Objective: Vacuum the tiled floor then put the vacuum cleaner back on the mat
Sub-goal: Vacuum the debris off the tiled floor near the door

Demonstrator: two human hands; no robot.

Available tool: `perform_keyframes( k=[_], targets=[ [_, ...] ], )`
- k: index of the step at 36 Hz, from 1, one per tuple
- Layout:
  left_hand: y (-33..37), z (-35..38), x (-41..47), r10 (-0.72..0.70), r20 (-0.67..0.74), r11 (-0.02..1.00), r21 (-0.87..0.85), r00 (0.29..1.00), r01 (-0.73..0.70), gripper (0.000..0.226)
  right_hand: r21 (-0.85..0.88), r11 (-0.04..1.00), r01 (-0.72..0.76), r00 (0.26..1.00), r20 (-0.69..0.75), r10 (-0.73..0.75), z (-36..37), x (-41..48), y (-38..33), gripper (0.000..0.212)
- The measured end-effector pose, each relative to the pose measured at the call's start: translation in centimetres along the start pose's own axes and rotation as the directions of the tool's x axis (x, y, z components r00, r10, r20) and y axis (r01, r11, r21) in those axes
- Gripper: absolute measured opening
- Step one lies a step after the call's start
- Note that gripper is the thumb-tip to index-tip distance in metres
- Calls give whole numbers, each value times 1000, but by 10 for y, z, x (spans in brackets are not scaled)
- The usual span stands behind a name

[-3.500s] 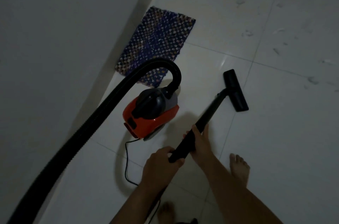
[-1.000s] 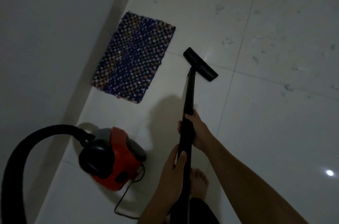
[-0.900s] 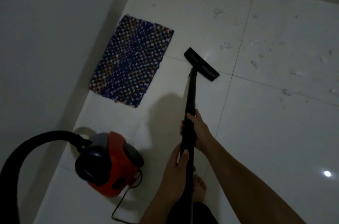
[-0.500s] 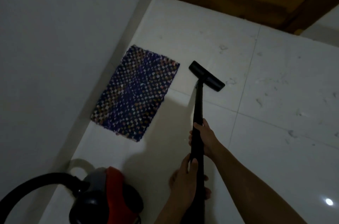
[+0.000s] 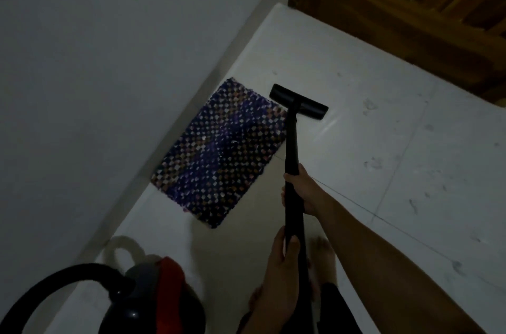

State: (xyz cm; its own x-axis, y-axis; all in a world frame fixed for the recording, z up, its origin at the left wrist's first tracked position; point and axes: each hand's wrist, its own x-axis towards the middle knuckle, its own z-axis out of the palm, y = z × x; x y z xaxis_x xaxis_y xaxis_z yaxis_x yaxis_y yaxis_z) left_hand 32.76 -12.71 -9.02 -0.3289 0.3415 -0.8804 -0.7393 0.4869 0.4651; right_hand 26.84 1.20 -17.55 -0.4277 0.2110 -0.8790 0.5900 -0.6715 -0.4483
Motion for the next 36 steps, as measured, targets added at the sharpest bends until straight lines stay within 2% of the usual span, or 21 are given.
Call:
perform_keyframes(
  k=[5, 13, 19, 23, 25, 27, 30, 36],
  targets=[
    [17, -8, 16, 6, -45, 996, -84, 999, -10, 40, -67, 998, 1, 999, 47, 2, 20, 17, -23, 46],
    [49, 4, 52, 31, -75, 995, -88, 997, -38, 45, -59, 998, 20, 998, 67, -16, 15, 55, -60, 53],
    [80, 16, 73, 78, -38, 991, -109, 996, -81, 39, 30, 997, 72, 994, 79, -74, -2, 71, -90, 47],
    [80, 15, 72, 65, -2, 995, -76, 998, -65, 44, 166, 983, 82, 991, 90, -98, -19, 60, -86, 47],
    [74, 14, 67, 46, 26, 998, -35, 999, -45, 45, 236, 969, 75, 989, 106, -102, -27, 50, -76, 39],
    [68, 16, 60, 21, 52, 1000, -13, 998, -20, 44, 299, 951, 77, 990, 91, -109, -34, 40, -64, 31],
    [59, 23, 48, -6, 89, 1000, -4, 996, 7, 44, 393, 916, 82, 996, 10, -93, -44, 30, -47, 37],
    [48, 46, 39, -38, 74, 999, 3, 997, 38, 43, 252, 958, 134, 990, -73, -120, -63, 21, -38, 31]
  ],
)
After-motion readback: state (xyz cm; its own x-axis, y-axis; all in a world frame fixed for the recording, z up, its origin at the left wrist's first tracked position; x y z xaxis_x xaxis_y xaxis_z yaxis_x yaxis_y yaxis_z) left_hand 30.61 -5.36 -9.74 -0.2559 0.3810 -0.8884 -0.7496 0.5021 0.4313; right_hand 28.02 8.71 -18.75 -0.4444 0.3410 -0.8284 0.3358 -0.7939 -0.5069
